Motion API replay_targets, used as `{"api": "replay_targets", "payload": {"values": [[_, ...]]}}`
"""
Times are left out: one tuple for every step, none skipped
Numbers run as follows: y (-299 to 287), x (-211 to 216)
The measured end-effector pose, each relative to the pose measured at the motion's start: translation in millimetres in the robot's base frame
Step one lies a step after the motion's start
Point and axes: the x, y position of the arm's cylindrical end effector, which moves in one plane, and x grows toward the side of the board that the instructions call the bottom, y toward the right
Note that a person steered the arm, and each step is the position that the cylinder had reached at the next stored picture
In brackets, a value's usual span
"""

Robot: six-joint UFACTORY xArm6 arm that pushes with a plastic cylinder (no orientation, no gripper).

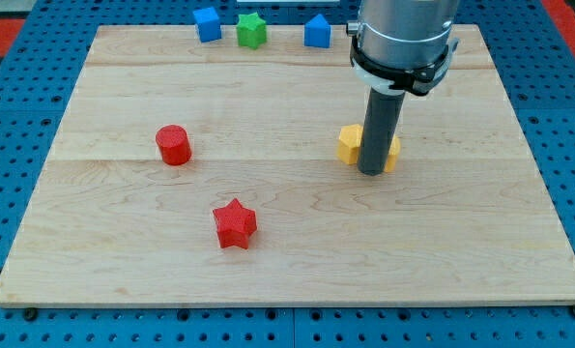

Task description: Place the red star parallel right to the red circle

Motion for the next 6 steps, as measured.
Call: {"api": "replay_targets", "payload": {"values": [[5.9, 42.3], [-61.4, 92.0], [-127.4, 114.7], [-160.8, 97.4], [-161.1, 67.2], [-159.6, 41.2]]}}
